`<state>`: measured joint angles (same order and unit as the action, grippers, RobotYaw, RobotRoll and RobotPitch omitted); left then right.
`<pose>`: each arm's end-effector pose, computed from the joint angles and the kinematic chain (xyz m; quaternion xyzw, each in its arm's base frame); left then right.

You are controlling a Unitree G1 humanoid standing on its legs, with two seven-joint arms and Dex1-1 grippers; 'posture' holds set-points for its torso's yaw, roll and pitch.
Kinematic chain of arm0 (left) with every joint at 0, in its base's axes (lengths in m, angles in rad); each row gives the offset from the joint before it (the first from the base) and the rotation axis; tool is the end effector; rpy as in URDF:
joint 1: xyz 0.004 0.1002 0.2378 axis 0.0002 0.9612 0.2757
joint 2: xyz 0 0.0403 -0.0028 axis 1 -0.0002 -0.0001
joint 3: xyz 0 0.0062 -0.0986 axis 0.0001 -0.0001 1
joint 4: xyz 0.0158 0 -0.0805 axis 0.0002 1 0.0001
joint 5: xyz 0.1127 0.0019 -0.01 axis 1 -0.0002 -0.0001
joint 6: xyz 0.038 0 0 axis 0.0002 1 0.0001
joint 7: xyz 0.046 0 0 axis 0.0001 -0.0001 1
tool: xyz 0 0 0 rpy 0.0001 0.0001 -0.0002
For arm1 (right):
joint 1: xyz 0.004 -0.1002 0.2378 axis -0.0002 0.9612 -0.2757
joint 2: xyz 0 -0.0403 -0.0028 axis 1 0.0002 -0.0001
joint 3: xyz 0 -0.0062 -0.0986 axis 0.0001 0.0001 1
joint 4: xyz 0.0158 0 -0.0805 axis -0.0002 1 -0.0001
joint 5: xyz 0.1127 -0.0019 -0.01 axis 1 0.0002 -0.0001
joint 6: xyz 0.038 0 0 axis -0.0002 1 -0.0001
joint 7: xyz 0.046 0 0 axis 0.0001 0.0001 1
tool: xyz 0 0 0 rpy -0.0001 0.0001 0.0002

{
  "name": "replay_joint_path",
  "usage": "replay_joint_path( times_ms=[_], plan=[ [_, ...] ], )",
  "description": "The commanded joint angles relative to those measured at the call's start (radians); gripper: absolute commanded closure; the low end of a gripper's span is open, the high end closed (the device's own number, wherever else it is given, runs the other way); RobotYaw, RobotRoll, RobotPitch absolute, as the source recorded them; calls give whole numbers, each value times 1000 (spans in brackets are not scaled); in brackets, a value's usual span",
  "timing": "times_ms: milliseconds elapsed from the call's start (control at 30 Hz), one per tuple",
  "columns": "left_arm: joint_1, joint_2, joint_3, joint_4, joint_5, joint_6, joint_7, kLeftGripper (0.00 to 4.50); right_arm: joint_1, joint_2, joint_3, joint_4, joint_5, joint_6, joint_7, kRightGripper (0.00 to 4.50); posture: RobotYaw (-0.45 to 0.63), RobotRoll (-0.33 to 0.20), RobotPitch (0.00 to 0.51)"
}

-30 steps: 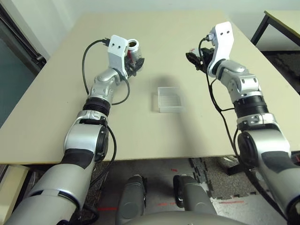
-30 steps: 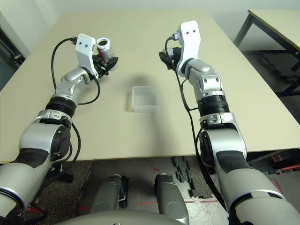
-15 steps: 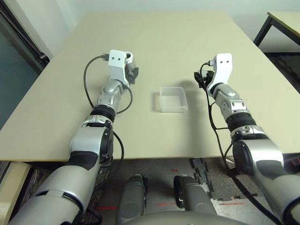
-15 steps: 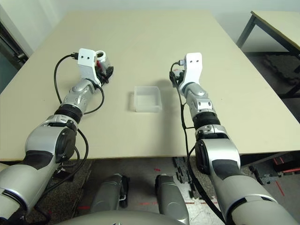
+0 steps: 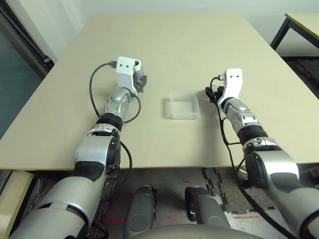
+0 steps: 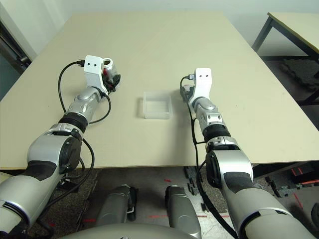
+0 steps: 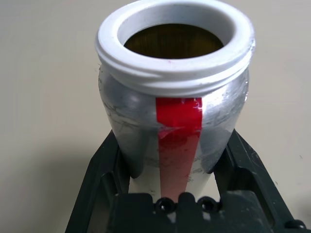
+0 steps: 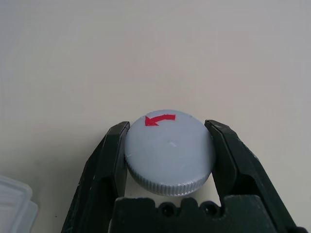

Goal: Pour the medicine from the bottle into the box.

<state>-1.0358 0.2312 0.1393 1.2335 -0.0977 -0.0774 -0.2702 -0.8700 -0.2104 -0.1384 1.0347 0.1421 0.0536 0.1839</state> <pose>0.3694 0.1739 0.1228 0.0101 0.0603 -0.1091 0.9922 0.3533 -0.1782 0.0956 0.0184 0.1055 0.0622 0.9923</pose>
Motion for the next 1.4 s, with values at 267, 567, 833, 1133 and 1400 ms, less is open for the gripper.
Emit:
replay_joint_path(
  times_ms=[267,567,833,1133,1400],
  plan=[
    [-2,6,11,22,12,30,1,1999,-2,-38,1,-37,-15,33,43,0,34,0,71],
    [-66,63,-38,45,86,33,-19,1999,190,-134,-19,-635,78,396,142,0,28,0,53],
    [-184,126,-206,75,282,-55,-72,1999,405,-313,109,-1105,167,744,345,0,-13,0,49],
    [-319,120,-519,98,614,-210,-14,1999,418,-406,296,-1208,142,809,487,0,-41,0,47],
    [-414,72,-926,128,1029,-277,221,1999,325,-377,361,-1115,77,764,494,0,-60,0,49]
  ],
)
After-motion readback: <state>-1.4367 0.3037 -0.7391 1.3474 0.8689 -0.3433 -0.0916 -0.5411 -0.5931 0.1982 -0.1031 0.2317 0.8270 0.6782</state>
